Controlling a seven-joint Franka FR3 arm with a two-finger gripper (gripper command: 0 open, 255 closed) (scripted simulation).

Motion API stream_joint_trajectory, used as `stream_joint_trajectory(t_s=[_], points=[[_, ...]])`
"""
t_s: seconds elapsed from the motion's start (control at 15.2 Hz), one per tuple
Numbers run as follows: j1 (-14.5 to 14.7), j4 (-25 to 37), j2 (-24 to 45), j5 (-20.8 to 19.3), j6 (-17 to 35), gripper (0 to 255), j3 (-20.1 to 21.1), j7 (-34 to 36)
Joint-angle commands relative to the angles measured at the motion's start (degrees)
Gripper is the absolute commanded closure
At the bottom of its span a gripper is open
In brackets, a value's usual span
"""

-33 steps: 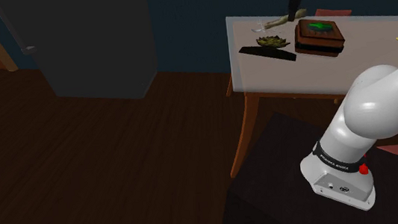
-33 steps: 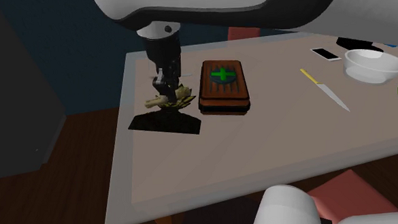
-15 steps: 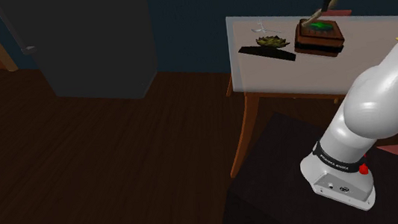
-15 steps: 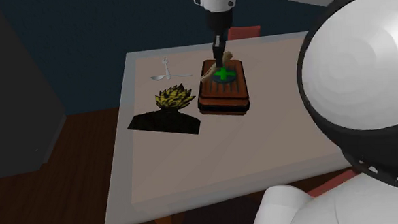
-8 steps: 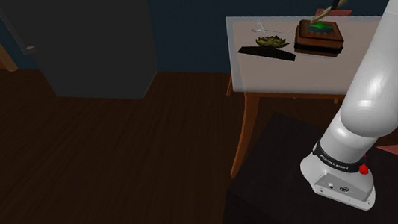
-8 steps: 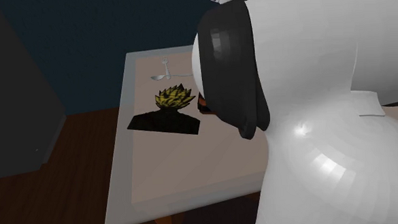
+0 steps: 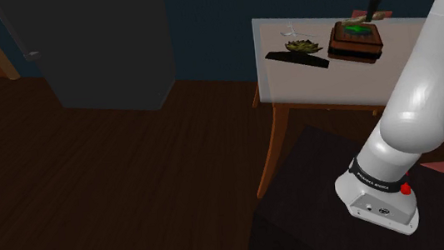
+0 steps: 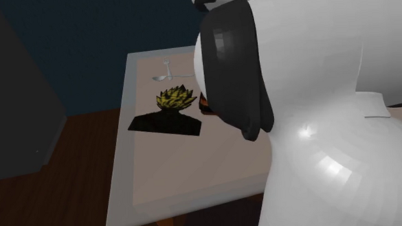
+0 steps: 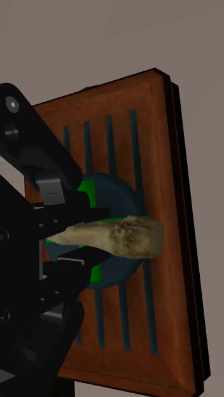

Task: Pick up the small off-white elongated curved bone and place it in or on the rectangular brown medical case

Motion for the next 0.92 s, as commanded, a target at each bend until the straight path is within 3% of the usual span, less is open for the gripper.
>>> stream_joint_trajectory(t_s=[0.0, 0.2, 0.73, 0.79, 0.86], points=[[-0.1, -1.5, 0.3, 0.3, 1.6, 255, 0.1, -0.2], [-0.1, -3.8, 0.5, 0.5, 4.0, 255, 0.1, -0.2], [-0.1, -3.8, 0.5, 0.5, 4.0, 255, 0.1, -0.2], [-0.1, -3.7, 0.6, 0.6, 4.0, 0, 0.1, -0.3], [-0.1, -3.7, 0.6, 0.6, 4.0, 0, 0.1, -0.3]])
